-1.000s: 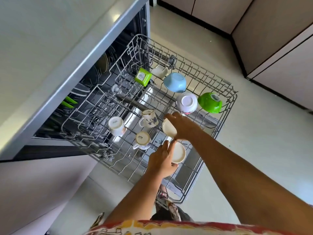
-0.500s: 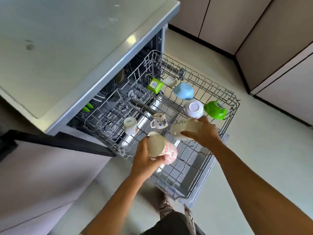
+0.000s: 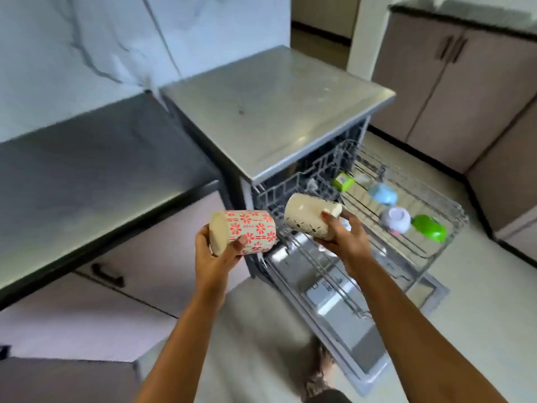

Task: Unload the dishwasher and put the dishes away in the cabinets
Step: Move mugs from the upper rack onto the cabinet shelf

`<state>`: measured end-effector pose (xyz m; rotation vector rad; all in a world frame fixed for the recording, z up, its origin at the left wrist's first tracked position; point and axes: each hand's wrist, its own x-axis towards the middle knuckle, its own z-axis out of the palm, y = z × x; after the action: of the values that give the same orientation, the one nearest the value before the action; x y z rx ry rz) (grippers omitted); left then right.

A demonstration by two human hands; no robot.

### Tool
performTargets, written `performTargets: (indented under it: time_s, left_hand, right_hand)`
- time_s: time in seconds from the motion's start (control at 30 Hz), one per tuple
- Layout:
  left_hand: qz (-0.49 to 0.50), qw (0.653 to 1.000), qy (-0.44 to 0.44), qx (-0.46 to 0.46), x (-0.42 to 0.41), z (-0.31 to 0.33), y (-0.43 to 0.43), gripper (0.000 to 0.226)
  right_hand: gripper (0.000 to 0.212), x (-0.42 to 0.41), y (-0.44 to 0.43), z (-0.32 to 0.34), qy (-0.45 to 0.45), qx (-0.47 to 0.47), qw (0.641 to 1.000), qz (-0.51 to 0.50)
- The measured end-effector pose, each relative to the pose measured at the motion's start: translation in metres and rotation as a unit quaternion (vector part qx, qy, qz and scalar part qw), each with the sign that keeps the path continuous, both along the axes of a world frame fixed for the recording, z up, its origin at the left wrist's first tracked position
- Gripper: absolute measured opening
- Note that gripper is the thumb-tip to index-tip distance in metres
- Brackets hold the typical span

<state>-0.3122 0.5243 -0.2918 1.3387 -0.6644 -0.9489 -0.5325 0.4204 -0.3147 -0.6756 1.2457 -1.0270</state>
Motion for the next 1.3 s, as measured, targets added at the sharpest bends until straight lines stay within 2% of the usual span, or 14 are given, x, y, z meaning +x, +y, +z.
performTargets:
  time_s: [0.1, 0.17, 0.27, 0.37, 0.5, 0.67, 0.73, 0.83, 0.97, 1.1, 1.3]
  left_hand:
    - [0.070, 0.996, 0.042, -0.046, 0.044, 0.051, 0.044, 0.069]
    - [0.097, 0.991, 0.047, -0.081, 0.066, 0.080, 0.065, 0.071]
    - [0.147, 0.979, 0.030, -0.140, 0.102, 0.123, 0.099, 0.055]
    - [0.184, 0.966, 0.009, -0.180, 0.126, 0.159, 0.123, 0.049]
    - [0.226, 0.943, -0.031, -0.241, 0.152, 0.202, 0.145, 0.044]
    - [0.269, 0.922, -0.032, -0.278, 0.179, 0.245, 0.154, 0.062]
    - [0.281, 0.915, -0.035, -0.287, 0.189, 0.260, 0.147, 0.060]
    - [0.290, 0.907, -0.056, -0.300, 0.205, 0.283, 0.127, 0.055]
    - [0.292, 0.895, -0.120, -0.315, 0.234, 0.323, 0.095, 0.063]
    - [0.298, 0.878, -0.160, -0.339, 0.265, 0.368, 0.062, 0.063]
    - [0.362, 0.836, -0.254, -0.325, 0.316, 0.436, 0.025, 0.059]
  right_hand:
    - [0.036, 0.061, 0.025, 0.050, -0.081, -0.064, 0.991, 0.089]
    - [0.032, 0.098, 0.039, 0.077, -0.126, -0.082, 0.978, 0.145]
    - [0.039, 0.158, 0.063, 0.120, -0.201, -0.090, 0.952, 0.214]
    - [0.057, 0.206, 0.085, 0.158, -0.246, -0.108, 0.927, 0.263]
    - [0.056, 0.257, 0.108, 0.199, -0.337, -0.093, 0.888, 0.300]
    - [0.050, 0.308, 0.112, 0.242, -0.433, -0.076, 0.828, 0.349]
    - [0.055, 0.325, 0.104, 0.258, -0.449, -0.096, 0.811, 0.362]
    - [0.068, 0.347, 0.084, 0.282, -0.455, -0.135, 0.796, 0.377]
    - [0.051, 0.370, 0.044, 0.320, -0.400, -0.212, 0.810, 0.374]
    - [0.056, 0.390, 0.000, 0.367, -0.343, -0.292, 0.812, 0.371]
    - [0.072, 0.419, -0.055, 0.448, -0.268, -0.459, 0.798, 0.284]
